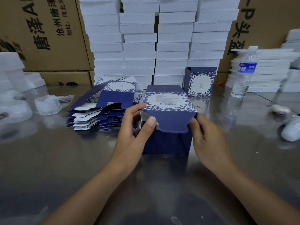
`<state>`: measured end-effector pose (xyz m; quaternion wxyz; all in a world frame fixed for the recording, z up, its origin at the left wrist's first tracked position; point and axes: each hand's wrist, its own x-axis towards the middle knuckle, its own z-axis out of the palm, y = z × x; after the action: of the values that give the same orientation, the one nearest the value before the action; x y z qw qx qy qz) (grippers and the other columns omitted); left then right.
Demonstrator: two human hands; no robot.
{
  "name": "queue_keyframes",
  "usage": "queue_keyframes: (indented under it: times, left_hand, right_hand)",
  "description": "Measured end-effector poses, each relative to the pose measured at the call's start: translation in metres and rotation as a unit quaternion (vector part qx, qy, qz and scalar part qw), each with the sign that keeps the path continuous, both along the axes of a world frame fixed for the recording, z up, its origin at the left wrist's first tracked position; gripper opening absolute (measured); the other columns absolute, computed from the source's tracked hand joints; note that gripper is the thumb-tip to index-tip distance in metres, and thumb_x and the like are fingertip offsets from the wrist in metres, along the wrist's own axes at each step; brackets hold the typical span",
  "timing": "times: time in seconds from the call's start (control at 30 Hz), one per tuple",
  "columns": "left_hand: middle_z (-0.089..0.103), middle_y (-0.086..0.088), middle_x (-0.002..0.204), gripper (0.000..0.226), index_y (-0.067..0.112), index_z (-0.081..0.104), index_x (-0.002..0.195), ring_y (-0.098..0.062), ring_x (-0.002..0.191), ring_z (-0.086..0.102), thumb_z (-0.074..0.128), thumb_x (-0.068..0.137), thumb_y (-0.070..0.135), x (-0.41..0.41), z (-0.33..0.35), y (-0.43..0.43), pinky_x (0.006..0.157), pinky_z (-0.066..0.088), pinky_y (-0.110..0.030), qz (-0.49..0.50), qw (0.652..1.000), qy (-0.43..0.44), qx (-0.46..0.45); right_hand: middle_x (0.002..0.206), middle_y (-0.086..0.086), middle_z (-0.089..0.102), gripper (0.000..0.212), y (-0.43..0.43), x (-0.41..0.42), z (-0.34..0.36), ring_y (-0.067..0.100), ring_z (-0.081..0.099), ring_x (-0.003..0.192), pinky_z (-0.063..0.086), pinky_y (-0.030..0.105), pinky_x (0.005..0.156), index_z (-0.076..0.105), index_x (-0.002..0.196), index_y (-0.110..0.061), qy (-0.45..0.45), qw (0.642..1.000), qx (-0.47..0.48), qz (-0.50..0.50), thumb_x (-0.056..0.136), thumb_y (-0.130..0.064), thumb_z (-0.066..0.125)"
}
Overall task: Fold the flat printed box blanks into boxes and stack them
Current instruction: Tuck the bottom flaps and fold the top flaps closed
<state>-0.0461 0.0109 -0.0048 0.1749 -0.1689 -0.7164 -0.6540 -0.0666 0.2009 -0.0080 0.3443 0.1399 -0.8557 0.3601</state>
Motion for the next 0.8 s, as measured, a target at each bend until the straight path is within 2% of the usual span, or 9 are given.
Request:
queue_keyframes:
  times: [0.07,0.23,0.33,0.4,0.47,0.5,0.63,0.73,0.8]
  left_hand:
    - [0.053,0.019,0.118,0.052,0.052,0.047,0.116,0.005,0.113,0.051,0.054,0.067,0.069,0.001,0.000,0.001,0.086,0.042,-0.011,0.008,1.000,-0.002,-0.002]
    - [0.051,0.013,0.129,0.052,0.051,0.046,0.117,-0.009,0.126,0.046,0.056,0.069,0.069,-0.003,-0.001,0.000,0.107,0.039,-0.042,0.005,1.000,-0.005,0.003]
    - [0.050,0.013,0.133,0.052,0.051,0.047,0.118,-0.011,0.128,0.046,0.054,0.070,0.069,-0.003,-0.001,-0.001,0.108,0.037,-0.046,-0.005,1.000,-0.005,0.011]
    - [0.051,0.018,0.133,0.052,0.051,0.046,0.120,-0.006,0.127,0.046,0.052,0.072,0.069,-0.003,0.000,-0.002,0.106,0.039,-0.034,-0.007,1.000,-0.007,0.000]
    - [0.050,0.029,0.129,0.052,0.052,0.046,0.122,0.005,0.124,0.045,0.051,0.073,0.068,-0.003,0.001,-0.003,0.094,0.042,-0.014,-0.020,1.000,-0.007,-0.001]
    - [0.048,0.034,0.128,0.051,0.053,0.045,0.122,0.009,0.125,0.042,0.051,0.074,0.066,-0.003,0.001,-0.004,0.090,0.041,-0.009,-0.030,1.000,-0.010,0.002]
    - [0.038,0.046,0.129,0.045,0.055,0.045,0.124,0.021,0.128,0.026,0.050,0.081,0.043,-0.009,-0.001,-0.006,0.089,0.033,-0.008,-0.058,0.998,-0.026,0.010]
    - [0.040,0.053,0.119,0.059,0.048,0.044,0.129,0.032,0.113,0.030,0.049,0.077,0.021,-0.011,-0.002,-0.008,0.078,0.033,0.006,-0.051,0.999,-0.012,-0.005]
    - [0.042,0.055,0.111,0.066,0.044,0.039,0.133,0.030,0.101,0.041,0.050,0.080,0.007,-0.012,-0.003,-0.008,0.074,0.036,0.005,-0.033,0.999,-0.002,-0.041]
  right_hand:
    - [0.056,-0.002,0.048,0.057,0.000,0.002,0.003,0.018,0.038,0.051,0.033,0.039,0.049,0.054,0.083,-0.007,0.004,1.000,0.008,-0.003,0.087,-0.053,0.021]
    - [0.055,-0.002,0.045,0.046,0.004,0.000,0.002,0.016,0.036,0.052,0.029,0.035,0.050,0.048,0.076,-0.008,-0.044,0.999,0.014,0.023,0.087,-0.050,0.033]
    - [0.054,-0.001,0.045,0.060,0.006,-0.001,-0.002,0.019,0.041,0.052,0.029,0.035,0.051,0.045,0.068,-0.011,-0.086,0.993,0.084,0.018,0.080,-0.064,0.020]
    - [0.049,-0.003,0.039,0.057,0.007,0.000,-0.001,0.018,0.036,0.047,0.023,0.034,0.048,0.038,0.056,-0.017,-0.077,0.991,0.108,0.000,0.077,-0.065,0.015]
    - [0.046,-0.005,0.036,0.050,0.008,-0.001,0.000,0.016,0.032,0.046,0.021,0.033,0.047,0.033,0.052,-0.020,-0.074,0.990,0.116,-0.019,0.079,-0.060,0.017]
    - [0.046,-0.006,0.035,0.049,0.008,-0.001,0.001,0.015,0.033,0.046,0.021,0.032,0.046,0.033,0.052,-0.021,-0.078,0.990,0.115,-0.024,0.083,-0.057,0.020]
    - [0.045,-0.005,0.034,0.048,0.010,-0.003,0.000,0.014,0.031,0.045,0.020,0.033,0.047,0.031,0.051,-0.020,-0.096,0.989,0.107,-0.017,0.089,-0.050,0.034]
    - [0.050,-0.005,0.039,0.048,0.010,-0.002,-0.001,0.015,0.038,0.049,0.022,0.030,0.046,0.035,0.055,-0.019,-0.140,0.979,0.145,-0.024,0.091,-0.049,0.039]
    - [0.053,-0.004,0.041,0.048,0.011,-0.001,-0.001,0.018,0.041,0.052,0.024,0.029,0.046,0.037,0.055,-0.020,-0.156,0.973,0.169,-0.034,0.094,-0.048,0.040]
